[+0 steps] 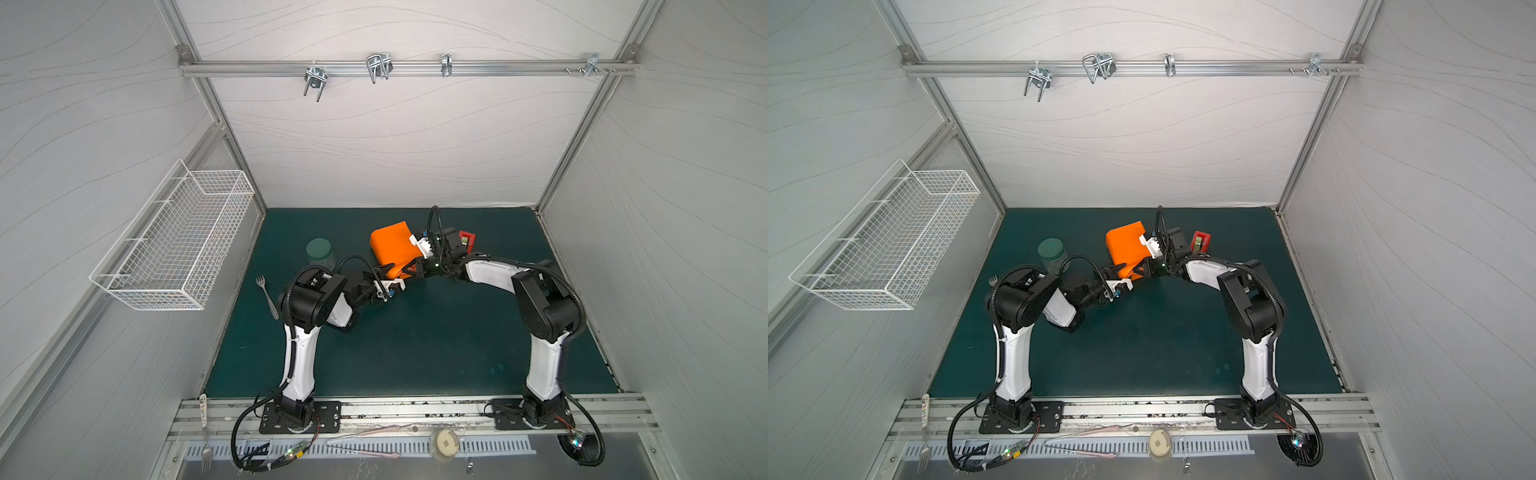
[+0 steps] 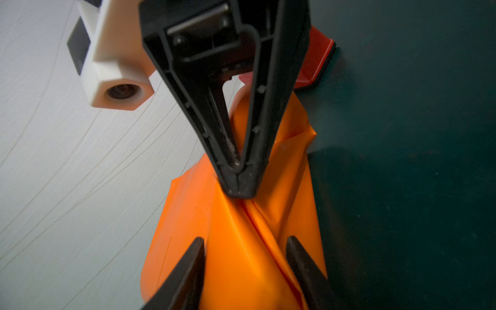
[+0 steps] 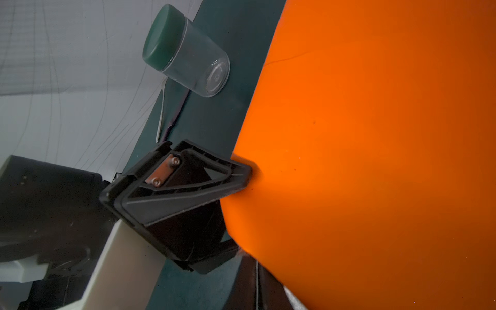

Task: Wrap a gift box in wrapping paper
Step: Stick the wrapping paper to the gift box.

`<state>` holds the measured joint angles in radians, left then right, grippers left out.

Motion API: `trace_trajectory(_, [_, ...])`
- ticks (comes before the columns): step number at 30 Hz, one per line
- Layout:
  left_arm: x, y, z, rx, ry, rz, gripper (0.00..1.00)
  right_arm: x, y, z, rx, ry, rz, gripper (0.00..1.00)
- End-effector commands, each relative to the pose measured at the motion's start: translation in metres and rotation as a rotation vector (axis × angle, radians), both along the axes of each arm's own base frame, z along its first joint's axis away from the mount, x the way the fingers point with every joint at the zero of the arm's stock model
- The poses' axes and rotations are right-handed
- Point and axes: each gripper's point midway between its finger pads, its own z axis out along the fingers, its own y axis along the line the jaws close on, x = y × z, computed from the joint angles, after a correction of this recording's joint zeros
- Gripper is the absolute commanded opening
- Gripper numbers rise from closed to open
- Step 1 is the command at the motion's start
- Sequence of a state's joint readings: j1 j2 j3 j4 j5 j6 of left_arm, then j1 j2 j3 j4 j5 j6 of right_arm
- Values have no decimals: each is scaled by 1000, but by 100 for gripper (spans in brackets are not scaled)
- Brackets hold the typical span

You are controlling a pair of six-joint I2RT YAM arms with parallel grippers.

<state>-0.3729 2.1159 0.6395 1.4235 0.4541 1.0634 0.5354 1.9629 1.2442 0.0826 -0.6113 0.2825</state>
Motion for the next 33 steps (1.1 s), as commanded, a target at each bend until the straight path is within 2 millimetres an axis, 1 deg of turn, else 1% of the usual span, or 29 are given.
trace_trajectory(1, [-1, -1, -13, 13, 31, -8, 51, 11, 6, 29, 80, -64, 23, 7])
trace_trajectory(7, [0, 0, -14, 13, 33, -5, 51, 3, -5, 37, 89, -114, 53, 8])
trace_trajectory(12, [0, 0, -14, 14, 32, -4, 51, -7, -19, 34, 58, -151, 79, 8])
trace_trajectory(15, [0, -1, -14, 14, 32, -4, 51, -15, -28, 28, 35, -166, 84, 8])
trace_trajectory(19, [0, -1, -14, 16, 32, -4, 51, -21, -33, 6, -27, -161, 82, 8])
trace_trajectory(22, [0, -1, -14, 15, 31, -5, 51, -17, -31, -8, -63, -158, 74, 7])
trace_trajectory(29, [0, -1, -15, 19, 30, -5, 51, -4, -13, -13, -105, -204, 75, 6])
trace_trajectory(33, [0, -1, -15, 18, 31, -7, 51, 8, -14, -19, -141, -217, 42, 5])
